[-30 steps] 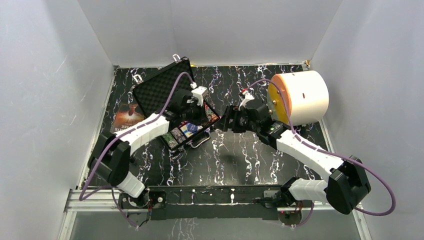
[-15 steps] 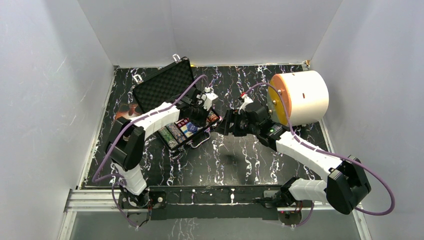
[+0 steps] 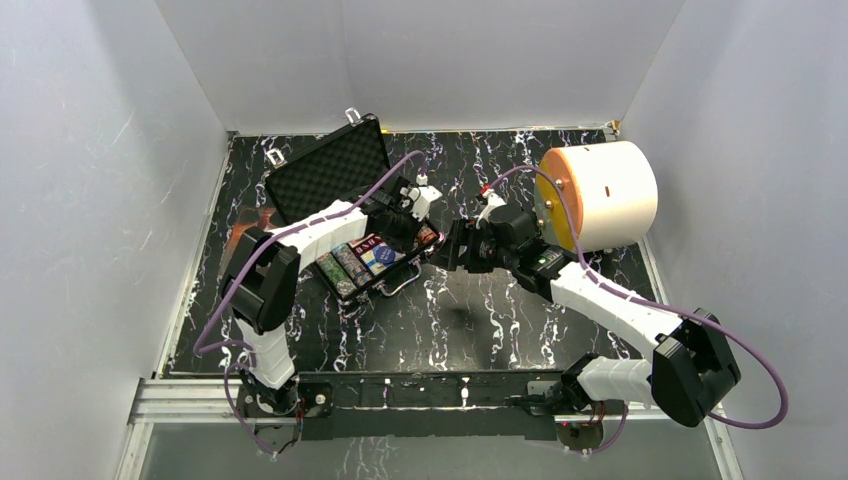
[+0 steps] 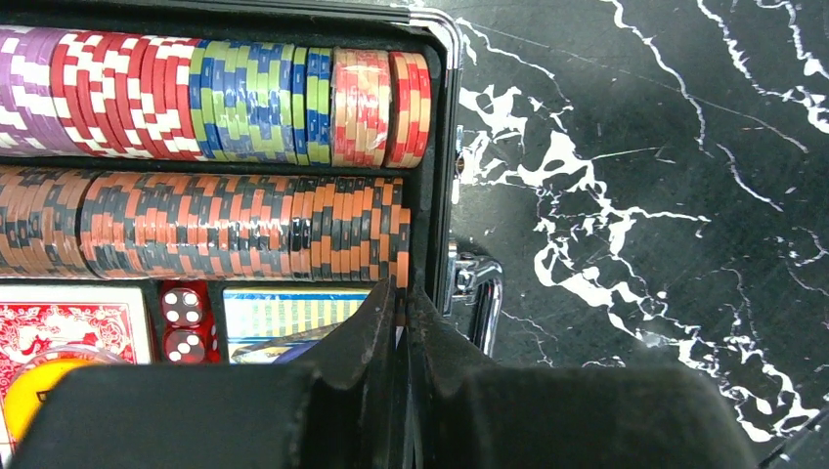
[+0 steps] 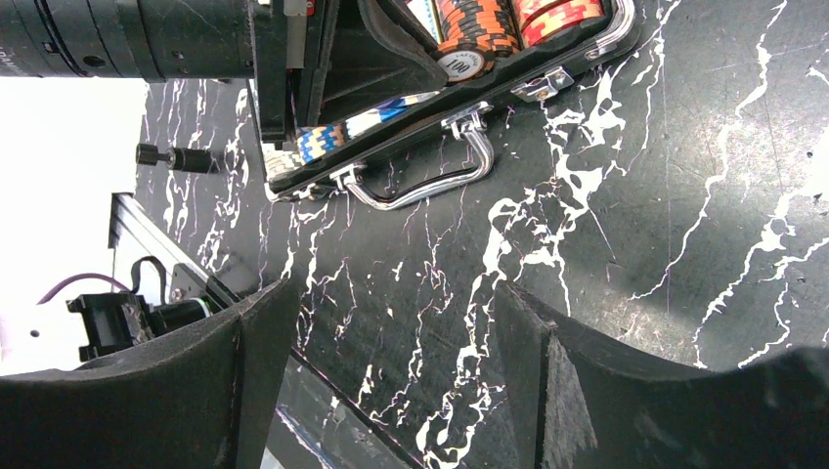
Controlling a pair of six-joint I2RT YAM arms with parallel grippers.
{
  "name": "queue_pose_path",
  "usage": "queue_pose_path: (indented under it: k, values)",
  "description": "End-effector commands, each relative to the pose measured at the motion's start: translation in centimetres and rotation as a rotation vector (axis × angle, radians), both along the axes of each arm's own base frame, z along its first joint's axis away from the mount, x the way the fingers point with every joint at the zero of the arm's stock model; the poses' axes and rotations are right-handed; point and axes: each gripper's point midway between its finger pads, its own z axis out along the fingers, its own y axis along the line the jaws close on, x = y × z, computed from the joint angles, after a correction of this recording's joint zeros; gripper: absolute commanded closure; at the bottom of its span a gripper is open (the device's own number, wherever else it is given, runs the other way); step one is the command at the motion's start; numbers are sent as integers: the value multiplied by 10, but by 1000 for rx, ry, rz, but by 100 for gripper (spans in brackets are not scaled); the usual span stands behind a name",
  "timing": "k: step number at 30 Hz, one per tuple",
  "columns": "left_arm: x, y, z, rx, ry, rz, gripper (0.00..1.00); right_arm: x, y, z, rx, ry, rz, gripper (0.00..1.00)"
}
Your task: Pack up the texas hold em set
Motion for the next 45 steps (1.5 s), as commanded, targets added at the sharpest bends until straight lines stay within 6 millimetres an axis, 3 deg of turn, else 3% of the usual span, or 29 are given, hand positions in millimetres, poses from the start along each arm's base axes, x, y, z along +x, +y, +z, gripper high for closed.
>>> queue_pose_path:
  k: [1,4,9,15,21,24,30,32,33,35,40,44,45]
  values:
    - [6,1,1,57,-33,-6,84,6,6,11,28,-30,5,19]
    - [7,0,0,64,-29,-4,67,5,5,10,24,-26,3,19]
    - [9,-6,25,1,-74,5,60,4,2,9,17,-27,-4,19]
    - [12,-15,51,-88,-146,9,72,4,1,6,13,-21,-7,19]
    - [12,-15,29,-56,-96,9,82,3,0,4,9,-17,-11,19]
    - [12,-18,18,-52,-62,10,100,3,-1,2,2,-13,-16,19]
    - [8,-20,-6,-35,3,10,100,4,-5,2,-11,-14,-34,19]
    - [12,-19,-3,-31,-12,20,100,4,-5,2,-12,-16,-34,19]
    - [15,-19,6,-36,-34,28,100,3,-6,3,-12,-17,-33,19]
    - [29,-21,48,-89,-140,66,100,2,-7,4,-12,-21,-35,19]
    - [42,-8,119,-187,-321,155,70,0,-10,3,-9,-12,-45,19]
    - [48,23,173,-254,-459,251,49,-3,-13,-1,-16,-2,-49,19]
    - [51,35,187,-273,-493,291,39,-4,-13,-3,-18,1,-47,19]
